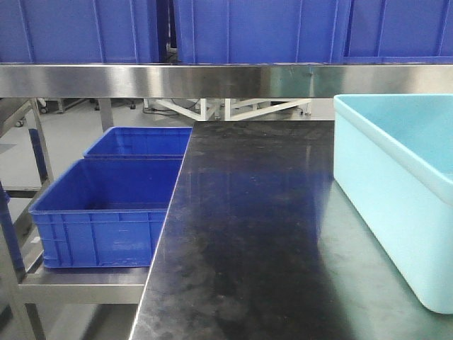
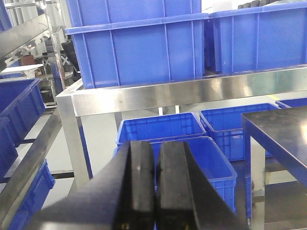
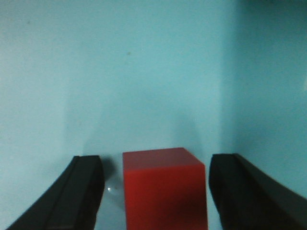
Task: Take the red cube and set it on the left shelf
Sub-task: 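Close the right gripper around the red cube inside the cyan bin, then lift the red cube out of the cyan bin with the right gripper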
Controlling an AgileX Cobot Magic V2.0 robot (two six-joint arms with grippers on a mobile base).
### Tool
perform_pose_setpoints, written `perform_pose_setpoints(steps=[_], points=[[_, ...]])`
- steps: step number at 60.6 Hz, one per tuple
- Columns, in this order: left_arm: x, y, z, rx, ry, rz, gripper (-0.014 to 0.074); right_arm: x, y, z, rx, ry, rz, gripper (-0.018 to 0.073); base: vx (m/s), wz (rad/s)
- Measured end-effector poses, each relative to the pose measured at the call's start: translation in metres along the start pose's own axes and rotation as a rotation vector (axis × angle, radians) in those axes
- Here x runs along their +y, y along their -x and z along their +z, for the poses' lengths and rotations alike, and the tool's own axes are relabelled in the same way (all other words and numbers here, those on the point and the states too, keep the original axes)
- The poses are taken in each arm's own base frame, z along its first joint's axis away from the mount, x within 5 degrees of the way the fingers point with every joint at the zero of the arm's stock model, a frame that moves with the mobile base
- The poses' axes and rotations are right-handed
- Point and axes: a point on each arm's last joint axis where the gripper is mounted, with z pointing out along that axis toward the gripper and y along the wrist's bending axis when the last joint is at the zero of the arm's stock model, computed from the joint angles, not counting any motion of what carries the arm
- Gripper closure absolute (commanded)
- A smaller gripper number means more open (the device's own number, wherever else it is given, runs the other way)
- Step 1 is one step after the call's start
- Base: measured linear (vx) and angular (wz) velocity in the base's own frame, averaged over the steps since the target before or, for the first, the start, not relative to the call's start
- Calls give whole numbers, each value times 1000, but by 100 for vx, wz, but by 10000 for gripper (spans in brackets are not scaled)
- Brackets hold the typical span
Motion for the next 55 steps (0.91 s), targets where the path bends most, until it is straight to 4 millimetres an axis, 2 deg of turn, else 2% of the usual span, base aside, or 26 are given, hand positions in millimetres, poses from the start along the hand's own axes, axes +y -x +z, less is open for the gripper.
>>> perform_pose_setpoints(steps=[5, 20, 26, 35, 44, 55], points=[[0, 0, 0, 0, 0, 0, 491, 0, 0, 1, -2, -1, -3, 62, 0, 0], [0, 0, 0, 0, 0, 0, 491, -1, 1, -3, -18, -4, -5, 512, 0, 0], [0, 0, 0, 0, 0, 0, 491, -2, 3, -16, -67, -4, 0, 496, 0, 0], [0, 0, 0, 0, 0, 0, 491, -6, 7, -56, -263, 1, 15, 503, 0, 0], [0, 0, 0, 0, 0, 0, 491, -11, 4, -113, -525, 5, 32, 503, 0, 0], [0, 0, 0, 0, 0, 0, 491, -18, -22, -180, -792, 0, 56, 503, 0, 0]])
